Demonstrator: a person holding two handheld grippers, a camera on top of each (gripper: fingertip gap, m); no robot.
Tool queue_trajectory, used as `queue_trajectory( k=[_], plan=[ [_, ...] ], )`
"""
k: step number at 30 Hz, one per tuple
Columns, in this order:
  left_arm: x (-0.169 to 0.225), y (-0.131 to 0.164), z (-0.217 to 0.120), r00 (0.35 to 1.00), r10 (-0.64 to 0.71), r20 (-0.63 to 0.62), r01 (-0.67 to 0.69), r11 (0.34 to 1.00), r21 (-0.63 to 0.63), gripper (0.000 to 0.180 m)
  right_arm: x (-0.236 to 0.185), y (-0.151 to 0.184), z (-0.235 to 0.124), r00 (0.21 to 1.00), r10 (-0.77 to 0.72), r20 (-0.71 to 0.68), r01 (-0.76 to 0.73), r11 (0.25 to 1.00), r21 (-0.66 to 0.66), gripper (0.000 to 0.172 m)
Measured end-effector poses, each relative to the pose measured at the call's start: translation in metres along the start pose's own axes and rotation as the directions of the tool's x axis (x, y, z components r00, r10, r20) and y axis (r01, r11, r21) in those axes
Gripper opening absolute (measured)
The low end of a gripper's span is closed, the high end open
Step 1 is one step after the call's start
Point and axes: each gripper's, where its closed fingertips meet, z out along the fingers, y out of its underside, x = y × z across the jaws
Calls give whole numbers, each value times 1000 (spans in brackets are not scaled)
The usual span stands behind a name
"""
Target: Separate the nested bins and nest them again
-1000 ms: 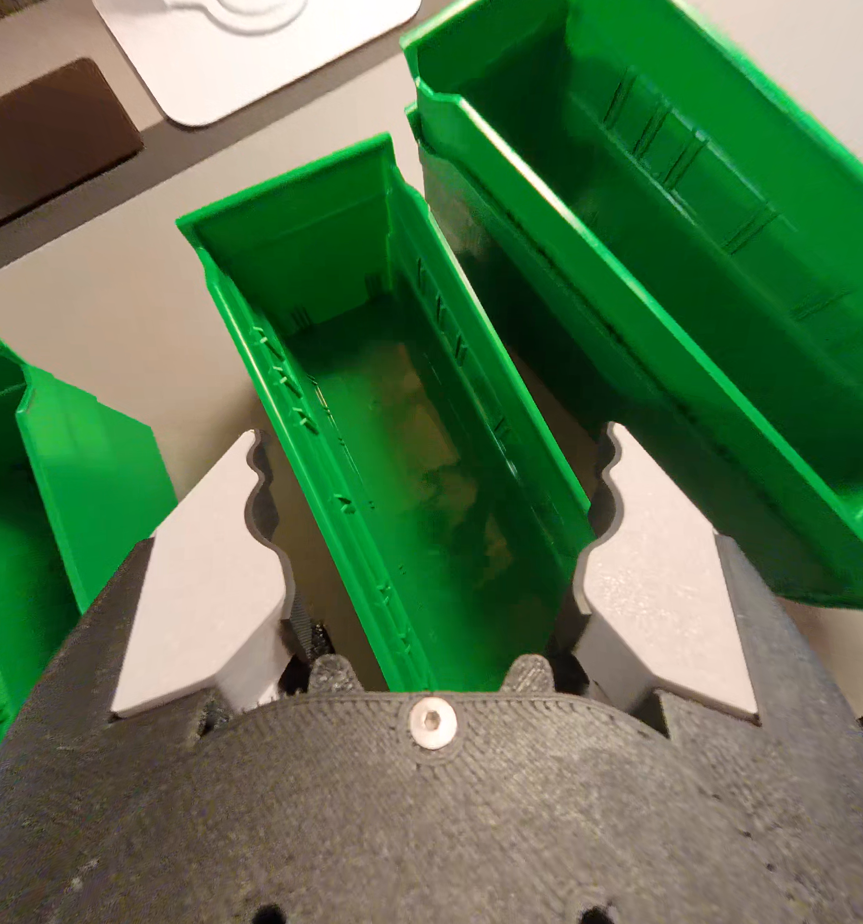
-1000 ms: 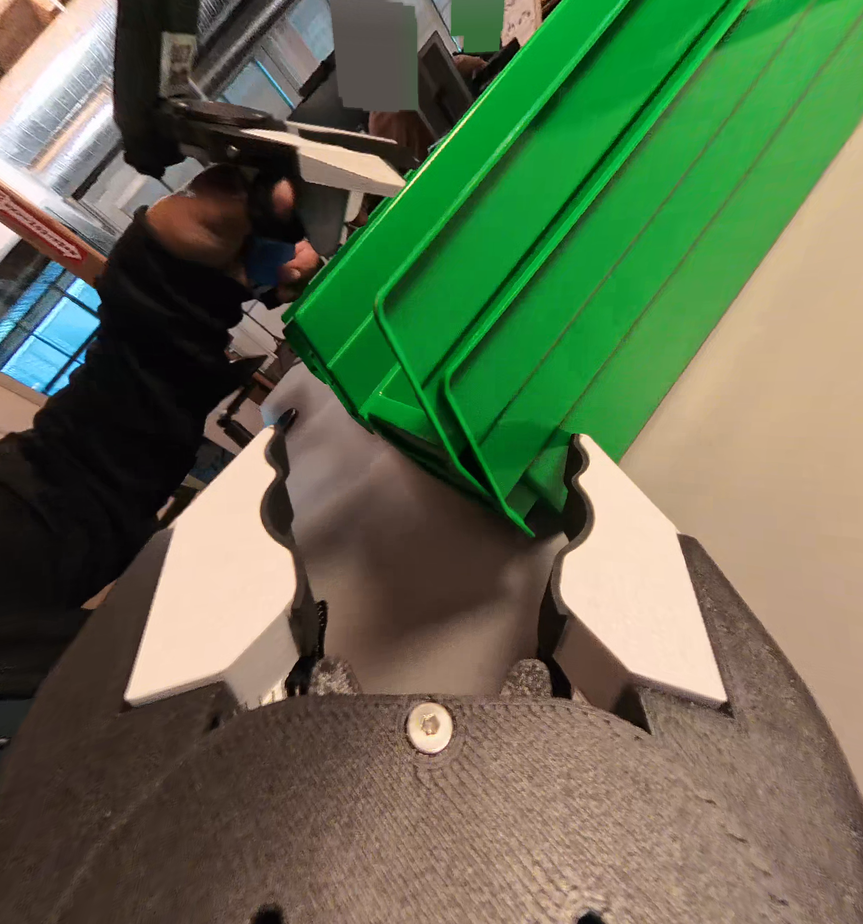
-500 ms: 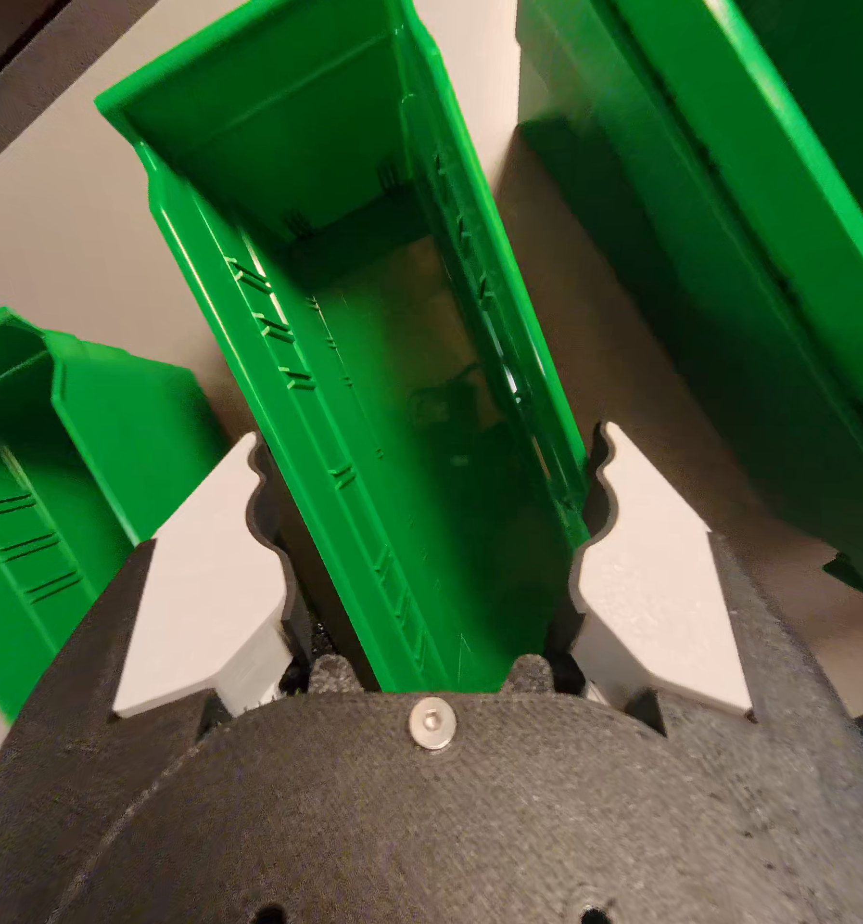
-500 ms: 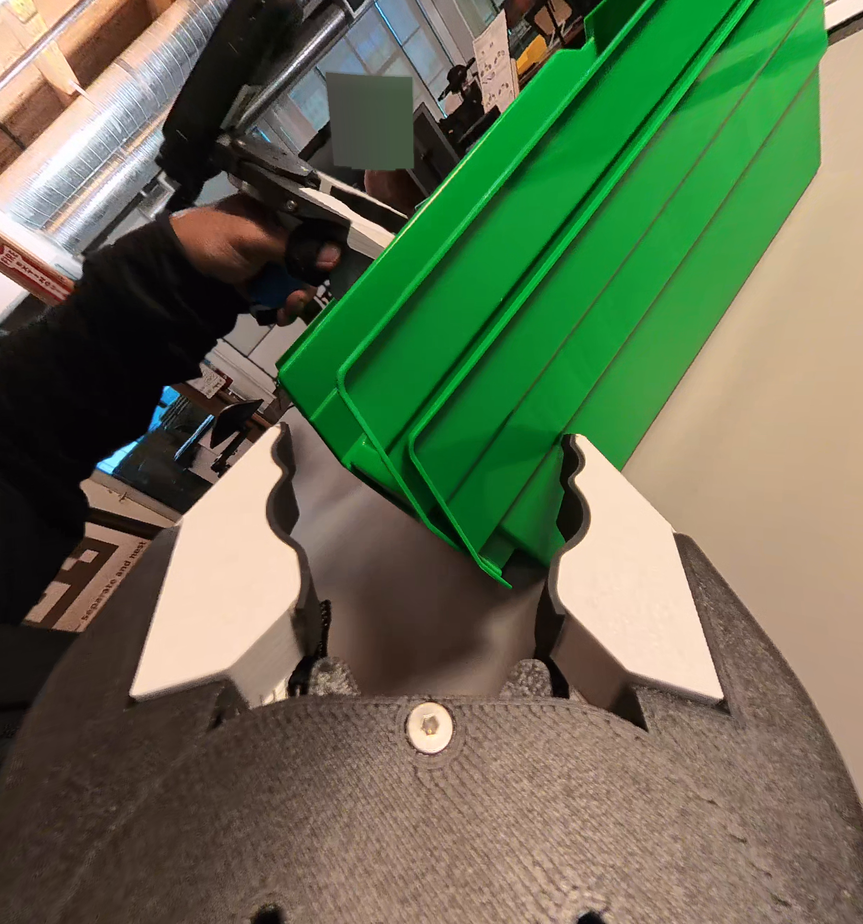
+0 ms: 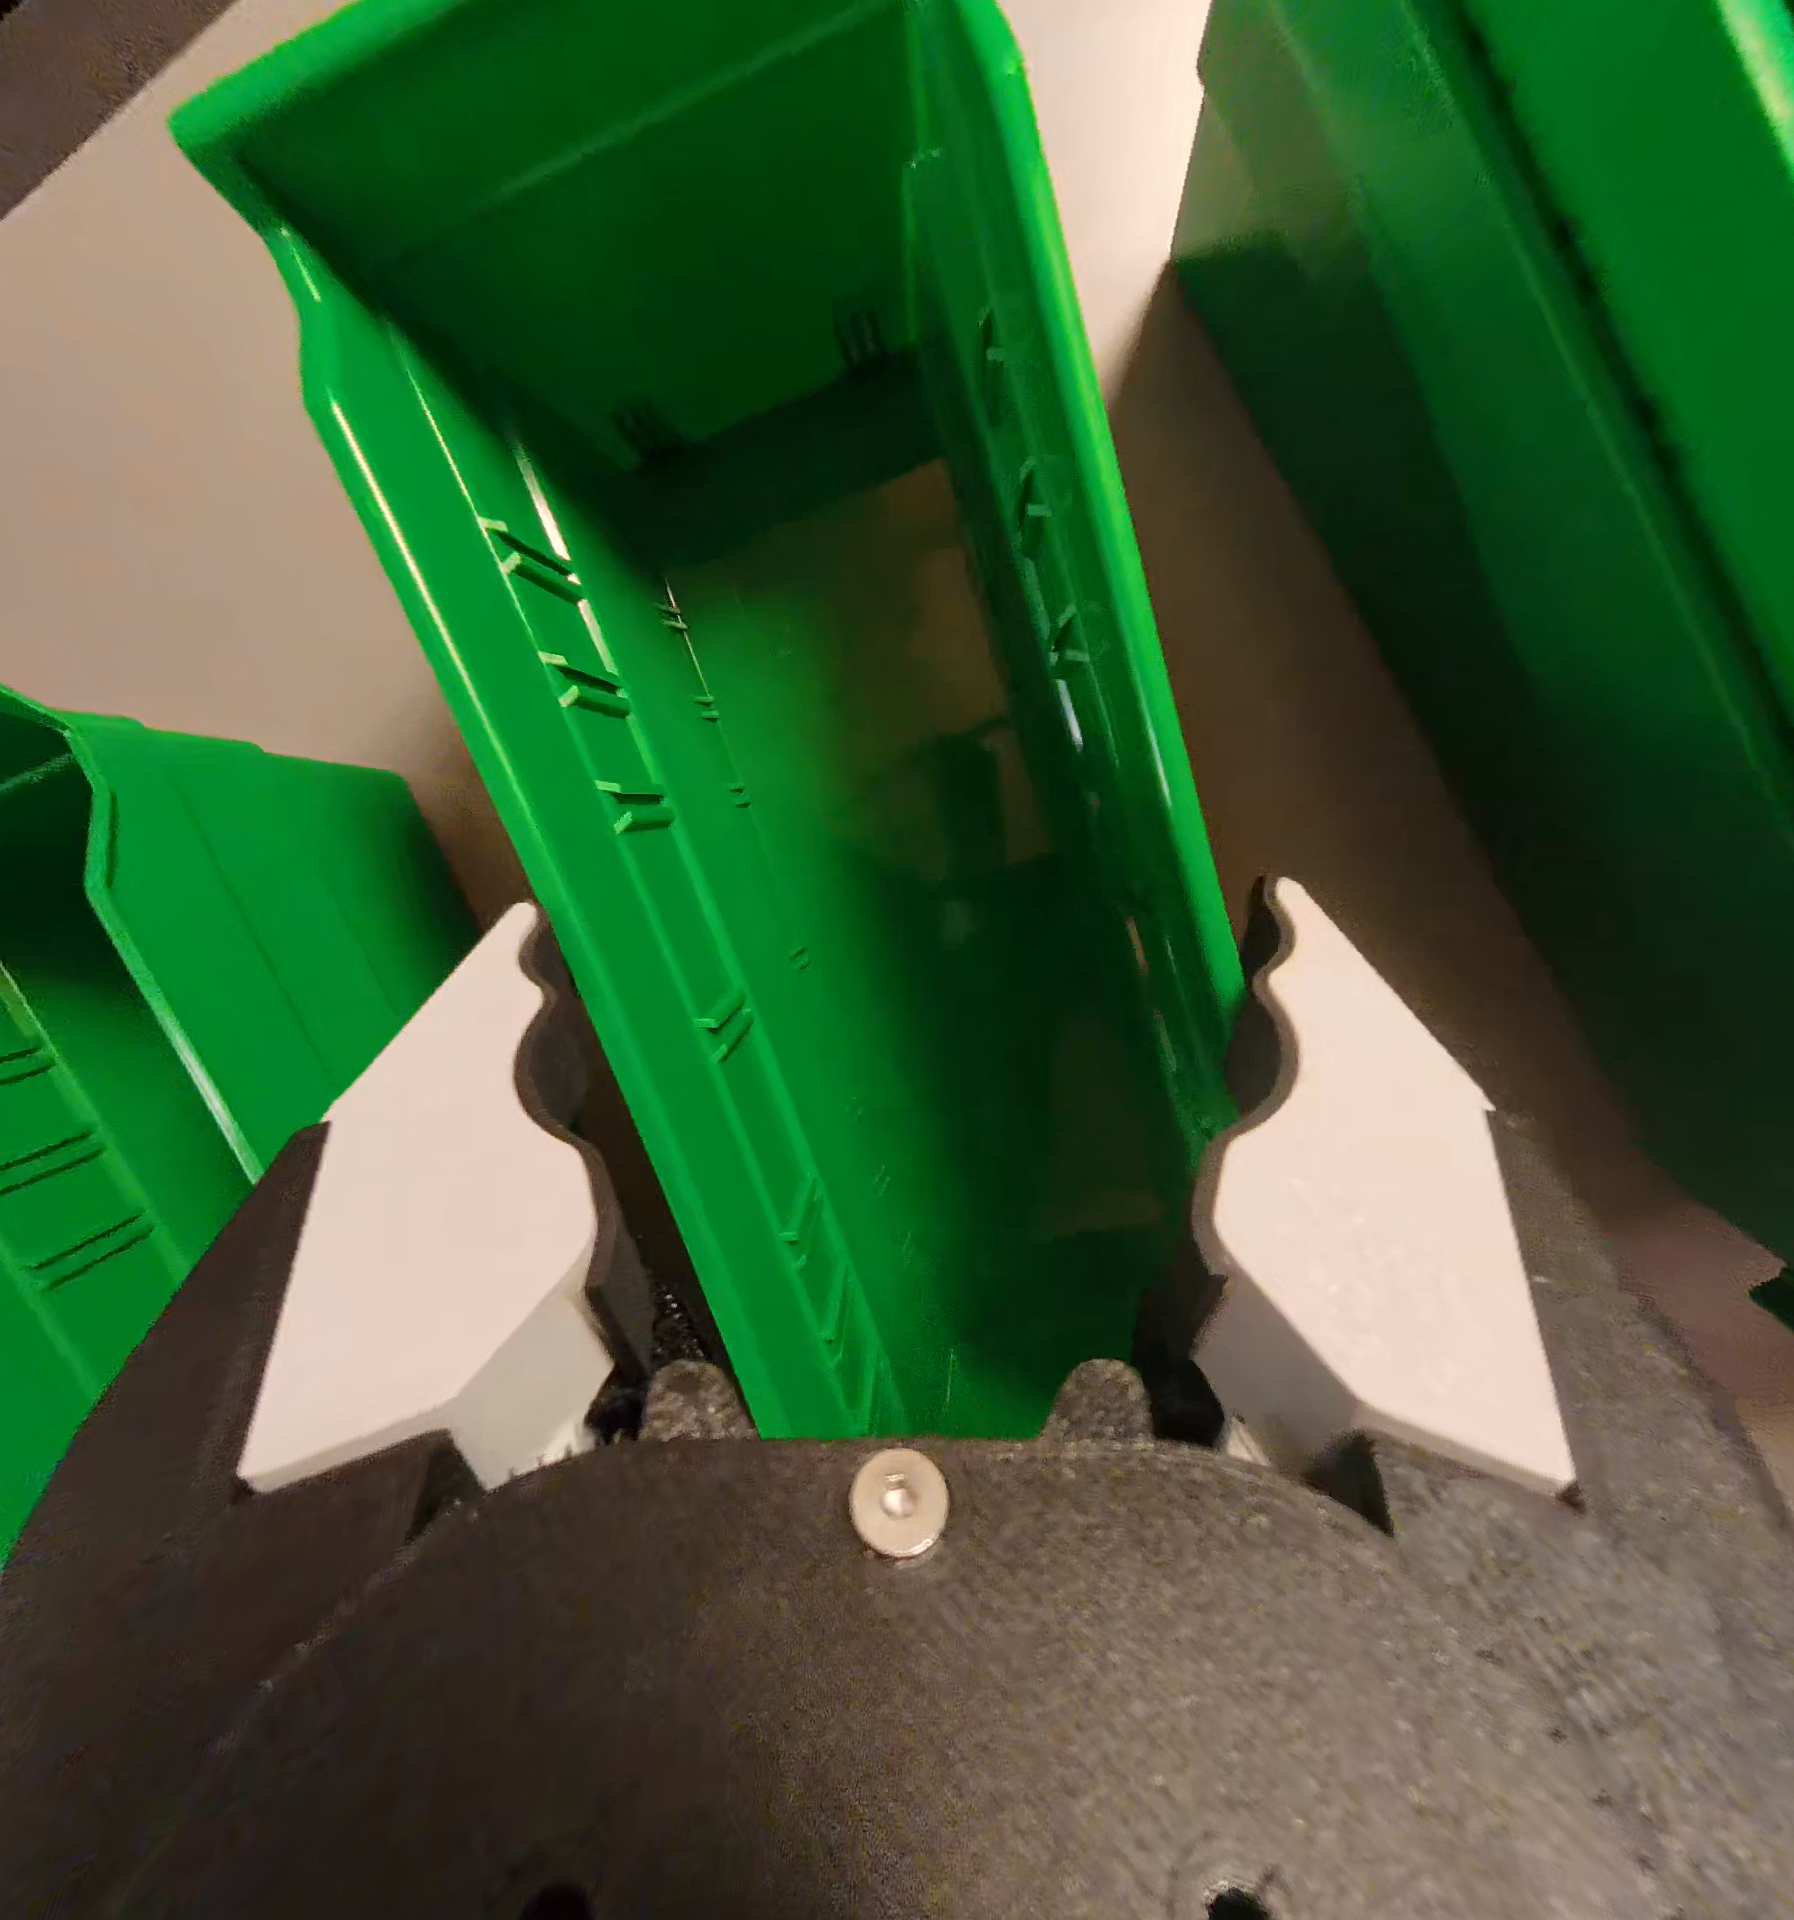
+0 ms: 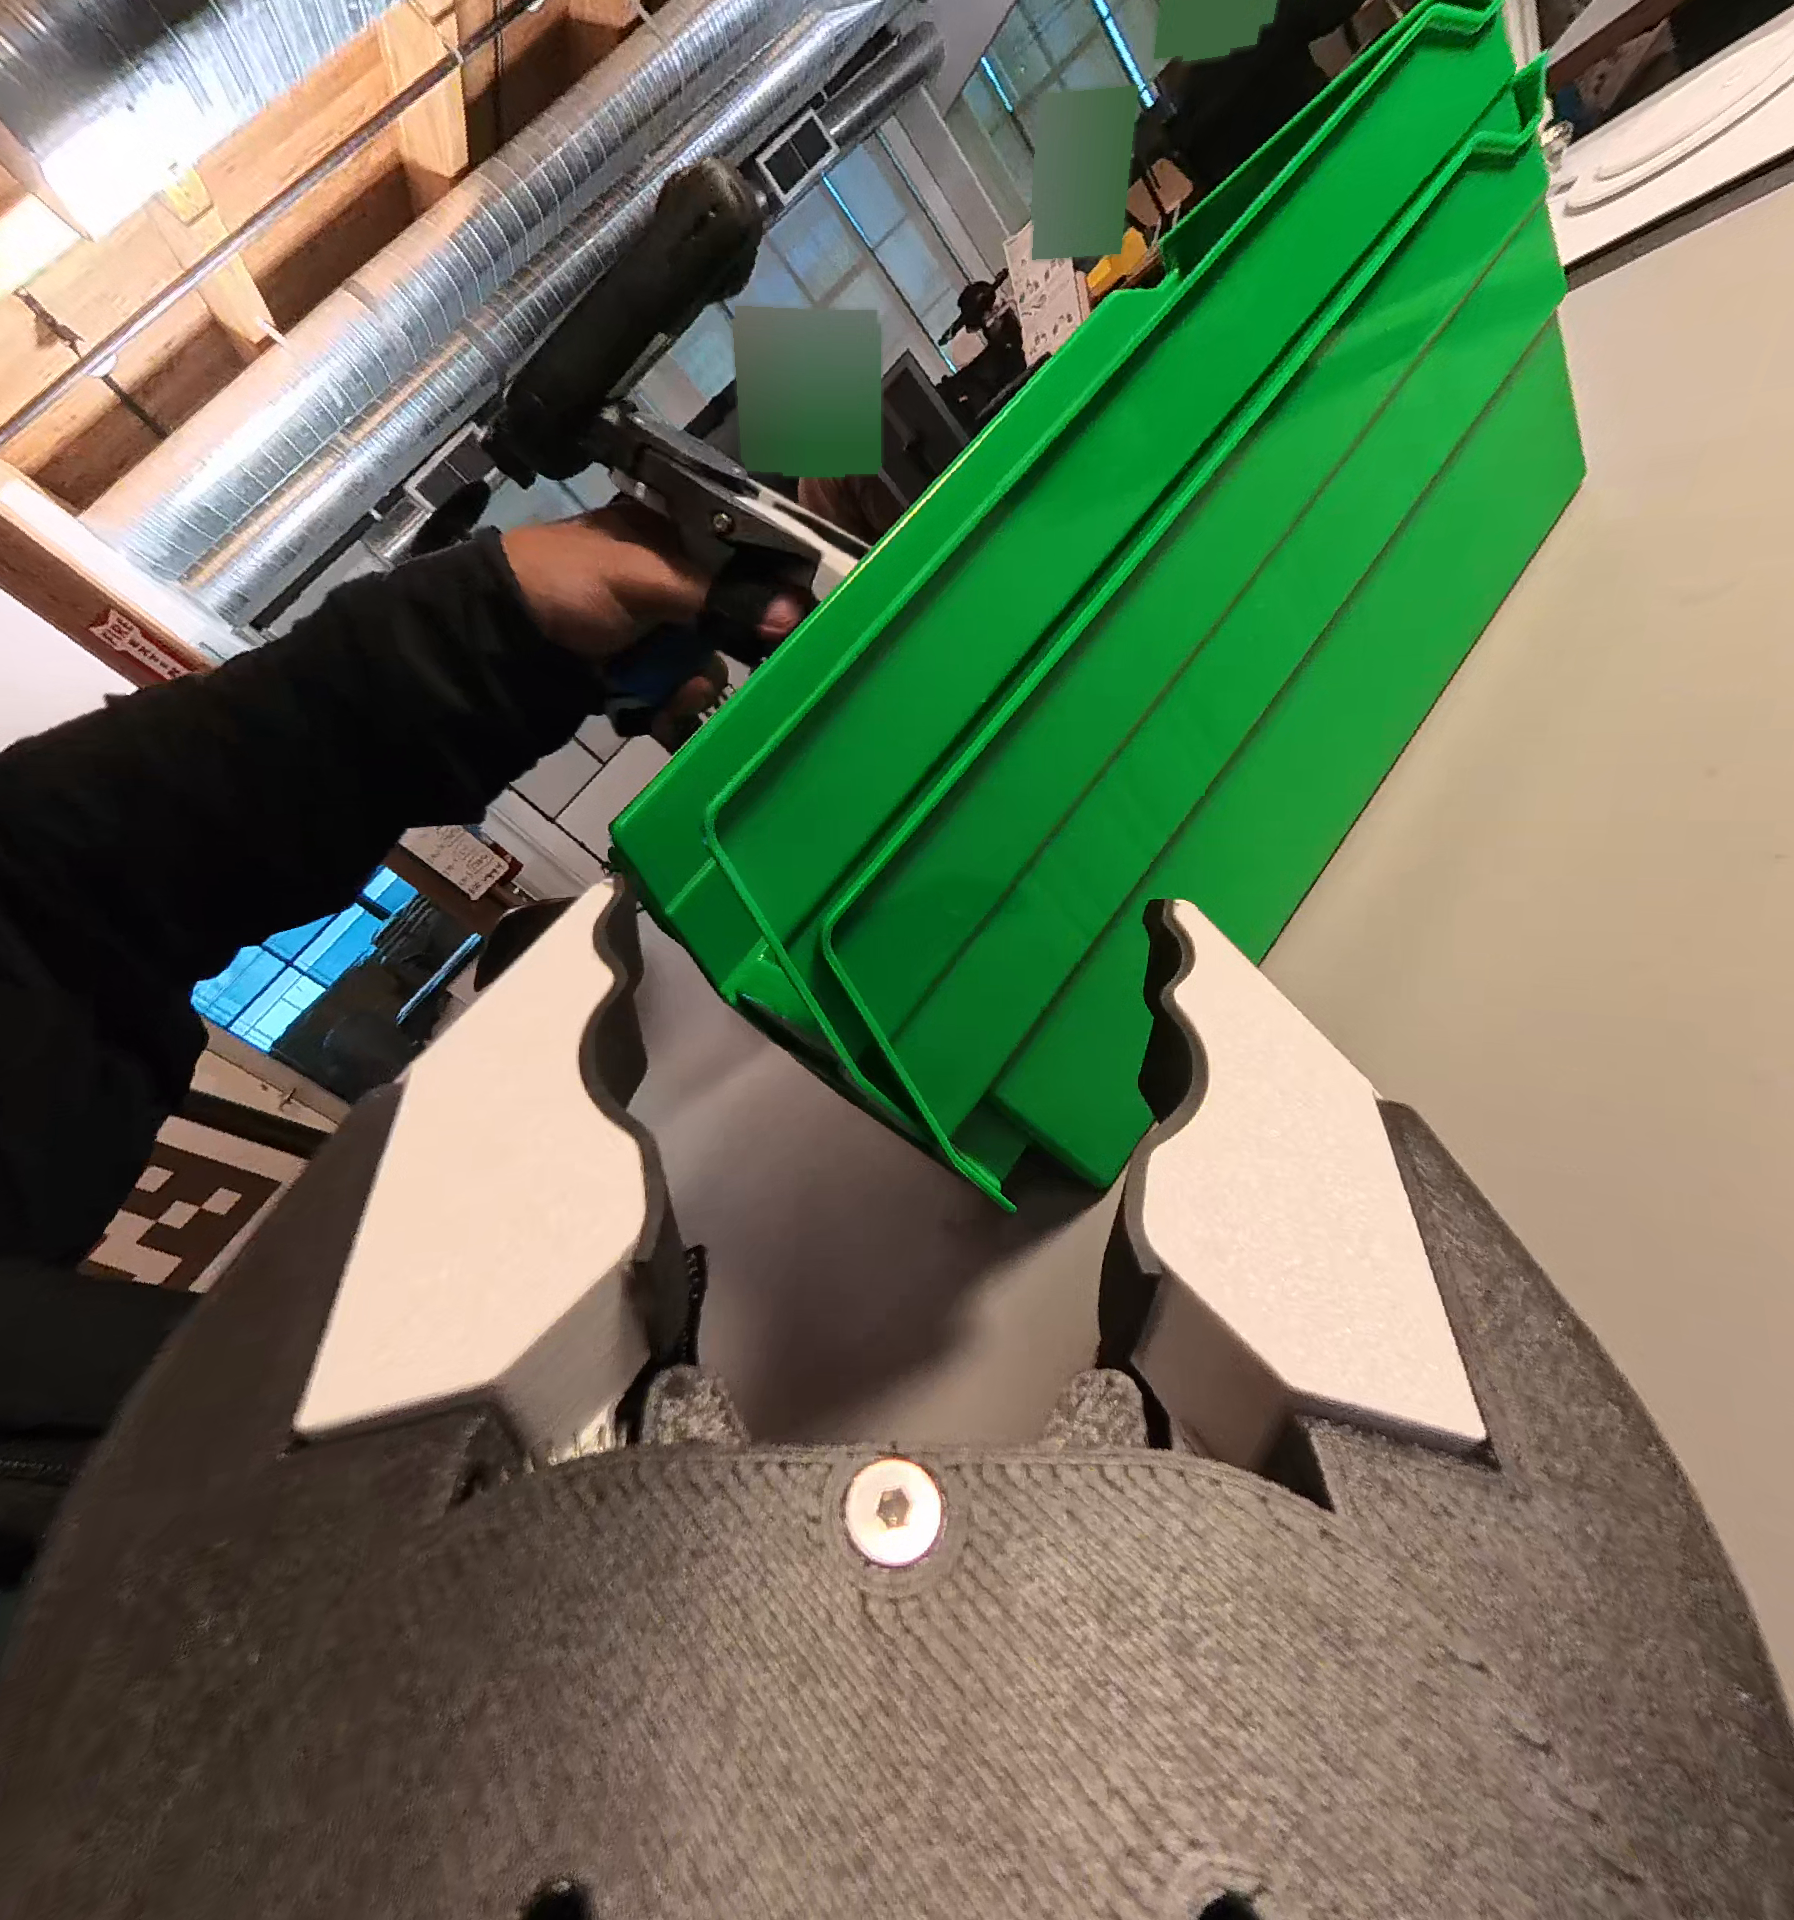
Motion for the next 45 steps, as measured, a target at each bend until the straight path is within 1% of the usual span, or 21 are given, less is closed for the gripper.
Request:
queue_trajectory(
  k=[3, 5, 9, 11, 14, 18, 22, 25, 28, 31, 34, 36, 37, 41, 45],
  plan=[
    [-2, 0, -3, 1000, 12, -3, -12, 1000, -1, 112, -1, 2, 1, 1000, -11, 4, 11, 1000, -12, 98],
    [-4, 2, -5, 1000, 13, -6, -13, 1000, -14, 105, -6, 4, 2, 999, -22, 35, 23, 1000, -21, 98],
    [-9, 7, -10, 1000, 2, -5, -2, 1000, -31, 99, -6, 1, 1, 999, -12, 44, 12, 1000, -5, 97],
    [-12, 3, -20, 1000, -22, -7, 22, 1000, -13, 99, -7, -1, 0, 999, -6, 50, 6, 1000, 5, 96],
    [-15, -16, -49, 998, -65, -20, 66, 996, 57, 99, -8, -2, -2, 998, 2, 69, -3, 1000, 13, 96],
    [-9, -48, -105, 992, -106, -69, 117, 979, 170, 99, -10, -5, -4, 996, 15, 90, -17, 1000, 26, 95],
    [21, -78, -160, 961, -157, -228, 216, 940, 264, 99, -10, -5, -5, 995, 21, 98, -24, 999, 29, 94],
    [54, -91, -181, 937, -153, -316, 250, 921, 298, 98, -10, -5, -5, 995, 24, 99, -27, 999, 26, 94],
    [92, -96, -179, 904, -145, -402, 279, 912, 299, 100, -10, -5, -4, 995, 28, 99, -31, 999, 27, 94],
    [125, -98, -163, 855, -145, -498, 313, 909, 274, 100, -10, -6, -5, 994, 32, 102, -35, 999, 30, 94],
    [137, -97, -139, 817, -191, -545, 372, 895, 244, 100, -10, -7, -6, 993, 37, 110, -42, 998, 37, 94],
    [137, -96, -126, 790, -239, -564, 424, 878, 222, 101, -11, -9, -8, 992, 46, 121, -51, 998, 44, 94],
    [135, -96, -121, 786, -258, -562, 442, 870, 219, 101, -11, -10, -9, 991, 51, 128, -57, 997, 48, 95],
    [123, -93, -112, 802, -313, -509, 478, 847, 233, 103, -11, -13, -11, 986, 71, 147, -81, 995, 61, 93],
    [117, -91, -109, 848, -338, -408, 464, 845, 266, 107, -12, -13, -11, 986, 74, 152, -84, 995, 60, 93]
  ],
)
